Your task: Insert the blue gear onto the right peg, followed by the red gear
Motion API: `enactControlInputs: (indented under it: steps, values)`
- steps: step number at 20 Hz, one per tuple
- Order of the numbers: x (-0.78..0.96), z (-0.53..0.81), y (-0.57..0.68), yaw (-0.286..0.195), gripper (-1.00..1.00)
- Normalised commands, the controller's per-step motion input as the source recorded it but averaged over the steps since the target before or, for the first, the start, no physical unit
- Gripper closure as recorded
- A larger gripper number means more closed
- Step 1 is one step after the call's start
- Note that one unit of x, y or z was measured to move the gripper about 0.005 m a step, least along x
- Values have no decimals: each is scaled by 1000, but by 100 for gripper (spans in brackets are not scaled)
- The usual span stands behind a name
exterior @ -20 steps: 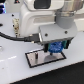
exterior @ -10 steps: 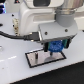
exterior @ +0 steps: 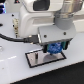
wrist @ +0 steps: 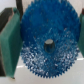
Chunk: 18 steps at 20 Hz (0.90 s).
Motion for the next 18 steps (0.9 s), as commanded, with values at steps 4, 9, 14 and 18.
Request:
enactControlInputs:
  steps: [4,9,14,18]
  values:
    - [315,288,-108,0,100]
    - [327,299,-132,0,100]
    - [126,19,-16,0,100]
    - [118,5,-24,0,100]
